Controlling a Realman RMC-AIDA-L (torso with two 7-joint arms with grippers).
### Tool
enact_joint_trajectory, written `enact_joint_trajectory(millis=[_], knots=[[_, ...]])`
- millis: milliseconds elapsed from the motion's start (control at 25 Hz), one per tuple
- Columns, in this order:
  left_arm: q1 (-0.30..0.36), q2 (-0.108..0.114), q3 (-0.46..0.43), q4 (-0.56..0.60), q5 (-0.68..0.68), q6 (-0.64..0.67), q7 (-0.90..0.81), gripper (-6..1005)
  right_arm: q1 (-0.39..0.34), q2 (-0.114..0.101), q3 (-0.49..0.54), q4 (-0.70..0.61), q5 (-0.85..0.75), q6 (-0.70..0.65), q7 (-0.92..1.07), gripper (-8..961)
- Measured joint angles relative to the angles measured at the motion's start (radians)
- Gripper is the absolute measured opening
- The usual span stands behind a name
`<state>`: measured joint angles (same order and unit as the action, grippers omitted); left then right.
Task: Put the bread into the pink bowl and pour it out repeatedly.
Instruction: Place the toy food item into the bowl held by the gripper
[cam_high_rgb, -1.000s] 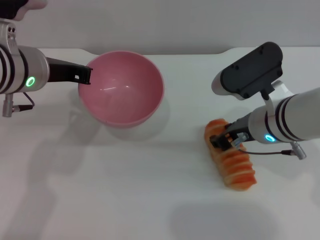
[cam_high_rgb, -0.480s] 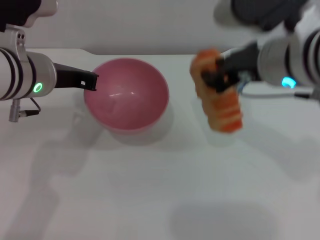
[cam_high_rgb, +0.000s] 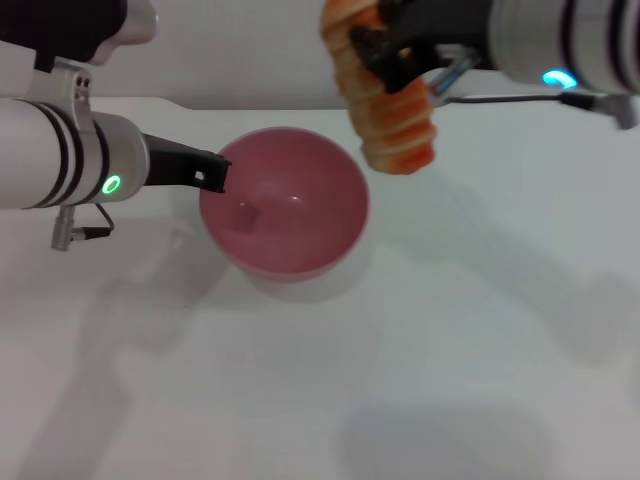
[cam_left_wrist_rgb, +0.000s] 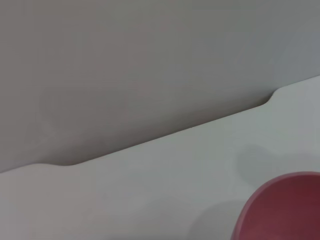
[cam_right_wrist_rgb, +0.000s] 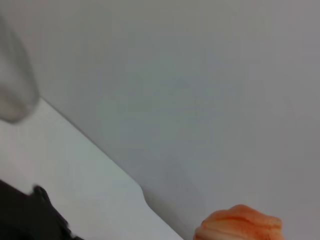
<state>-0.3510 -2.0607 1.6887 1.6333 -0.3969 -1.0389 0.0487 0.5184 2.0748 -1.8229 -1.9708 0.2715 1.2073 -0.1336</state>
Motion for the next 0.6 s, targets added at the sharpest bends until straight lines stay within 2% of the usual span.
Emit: enact_joint_trajectory(millis=[280,600], knots=[[-0.004,-0.001,0.004,0.012,-0.012,0.005,-0.002,30,0.008,0.003,-0.068,0.15,0.008,-0.145,0.0,235],[-0.008,-0.001,0.004,0.013,-0.013,0.007,0.001,30,-0.013,0.005,-0.105,0.159,0.011,-0.202,0.01,209]])
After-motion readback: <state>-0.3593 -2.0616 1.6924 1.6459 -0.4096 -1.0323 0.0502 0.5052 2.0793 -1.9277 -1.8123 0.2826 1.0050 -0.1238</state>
